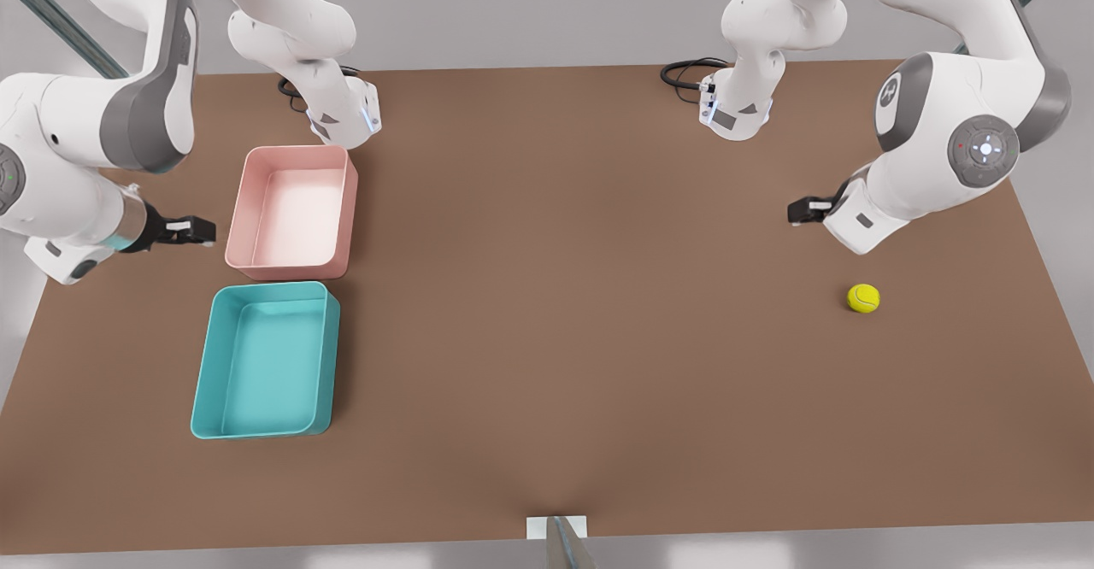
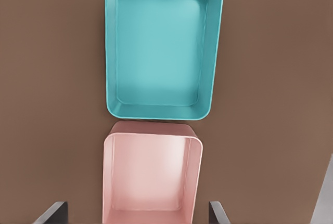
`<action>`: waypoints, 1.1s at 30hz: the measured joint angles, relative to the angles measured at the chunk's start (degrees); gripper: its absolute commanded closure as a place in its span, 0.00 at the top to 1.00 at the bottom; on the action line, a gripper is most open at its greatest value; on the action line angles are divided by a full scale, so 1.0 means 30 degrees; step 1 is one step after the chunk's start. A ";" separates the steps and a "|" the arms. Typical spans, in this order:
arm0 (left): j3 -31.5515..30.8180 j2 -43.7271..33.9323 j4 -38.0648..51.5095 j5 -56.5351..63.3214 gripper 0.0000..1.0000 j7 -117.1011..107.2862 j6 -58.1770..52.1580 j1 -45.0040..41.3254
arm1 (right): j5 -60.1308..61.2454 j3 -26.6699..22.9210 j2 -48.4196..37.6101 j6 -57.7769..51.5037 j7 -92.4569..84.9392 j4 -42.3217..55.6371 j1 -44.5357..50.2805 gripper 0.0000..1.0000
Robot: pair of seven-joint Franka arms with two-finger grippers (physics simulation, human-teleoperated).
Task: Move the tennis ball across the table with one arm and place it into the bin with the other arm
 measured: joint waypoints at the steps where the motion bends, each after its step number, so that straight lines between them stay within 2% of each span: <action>1: 0.0000 0.0010 0.0002 -0.0001 0.86 -0.0095 0.0167 0.0006 | -0.0062 0.0000 -0.0030 0.0282 0.0009 -0.0111 0.0007 1.00; 2: 0.0031 0.0025 -0.0006 -0.0065 0.46 -0.0179 0.0307 0.0002 | -0.0112 -0.0004 -0.0031 0.0522 0.0024 -0.0158 0.0014 1.00; 3: 0.0163 0.0037 -0.0098 -0.0203 0.22 -0.0156 0.0431 0.0004 | -0.0140 -0.0007 0.0176 0.0730 0.0032 -0.0111 0.0014 1.00; 7: 0.1825 0.1009 -0.2401 -0.0283 0.21 0.1825 0.2522 0.0796 | 0.0226 -0.0109 0.0993 0.1329 0.0060 0.0180 0.0106 1.00; 10: 0.3706 0.2701 -0.4238 -0.0387 0.21 0.6065 0.4768 0.2461 | 0.0308 -0.0073 0.1269 0.1821 0.0095 -0.0037 0.0293 1.00; 13: 0.4582 0.4461 -0.5252 -0.0530 0.21 1.1467 0.7530 0.4432 | 0.0126 -0.0113 0.1330 0.2147 0.0110 -0.0235 0.0162 1.00; 19: 0.5079 0.6716 -0.6841 -0.0554 0.21 2.1642 1.2017 0.5903 | -0.0132 -0.0137 0.1019 0.2170 0.0095 -0.0343 -0.0161 1.00; 23: 0.5251 0.7239 -0.7647 0.0059 0.21 2.6940 1.4148 0.6338 | -0.0161 -0.0153 0.1062 0.2252 0.0070 -0.0568 -0.0265 1.00; 33: 0.5241 0.7568 -0.8957 0.1845 0.21 3.2688 1.7875 0.6486 | -0.0193 -0.0185 0.1051 0.2242 0.0004 -0.0910 -0.0281 1.00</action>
